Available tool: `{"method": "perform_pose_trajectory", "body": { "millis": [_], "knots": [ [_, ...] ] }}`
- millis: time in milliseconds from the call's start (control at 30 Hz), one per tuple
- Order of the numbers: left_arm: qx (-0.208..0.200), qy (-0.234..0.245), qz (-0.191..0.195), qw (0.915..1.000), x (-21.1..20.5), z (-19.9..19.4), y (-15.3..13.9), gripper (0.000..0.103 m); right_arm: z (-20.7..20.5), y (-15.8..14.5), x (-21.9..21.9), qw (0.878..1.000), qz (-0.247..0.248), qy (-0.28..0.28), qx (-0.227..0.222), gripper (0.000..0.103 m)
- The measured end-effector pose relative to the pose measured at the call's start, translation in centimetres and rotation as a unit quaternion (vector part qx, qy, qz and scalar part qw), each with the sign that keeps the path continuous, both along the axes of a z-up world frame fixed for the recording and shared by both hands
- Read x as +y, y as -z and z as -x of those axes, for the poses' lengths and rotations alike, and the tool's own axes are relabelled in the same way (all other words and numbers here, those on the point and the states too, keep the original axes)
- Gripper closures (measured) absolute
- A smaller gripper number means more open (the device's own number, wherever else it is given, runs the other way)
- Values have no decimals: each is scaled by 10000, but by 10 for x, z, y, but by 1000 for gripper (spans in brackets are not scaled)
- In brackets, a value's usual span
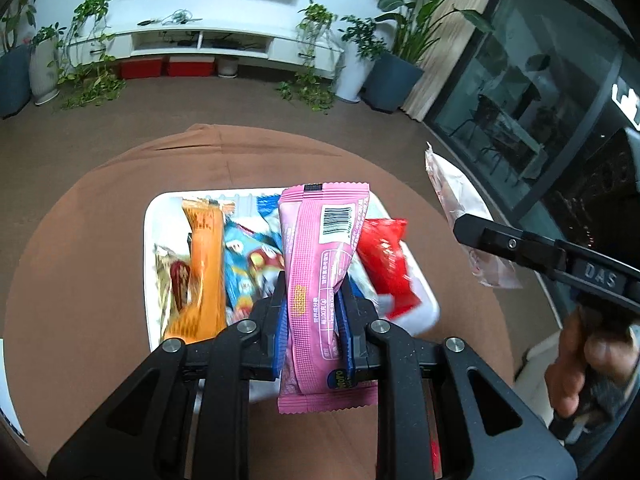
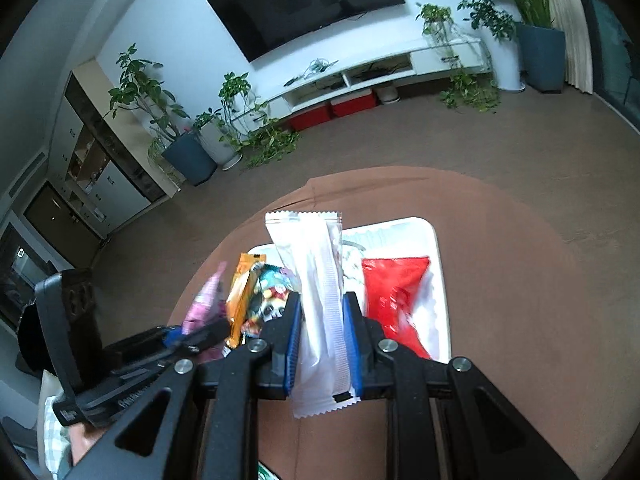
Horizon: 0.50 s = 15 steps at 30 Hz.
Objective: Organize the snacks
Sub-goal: 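Carry both packets to the white tray and release them inside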
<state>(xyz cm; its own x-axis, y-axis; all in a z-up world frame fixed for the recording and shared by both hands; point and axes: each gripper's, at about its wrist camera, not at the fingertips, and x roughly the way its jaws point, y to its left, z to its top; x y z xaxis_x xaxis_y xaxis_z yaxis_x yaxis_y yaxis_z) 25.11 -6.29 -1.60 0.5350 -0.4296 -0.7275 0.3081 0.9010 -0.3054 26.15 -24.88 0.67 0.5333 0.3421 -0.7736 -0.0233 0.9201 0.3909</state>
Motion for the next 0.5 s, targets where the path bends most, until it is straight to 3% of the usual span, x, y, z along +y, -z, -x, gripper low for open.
{"method": "perform_pose_trajectory", "body": {
  "millis": [500],
  "knots": [
    [154, -111, -275, 9994, -26, -39, 54, 84, -48, 63, 23, 9979, 432, -102, 475, 81]
  ]
}}
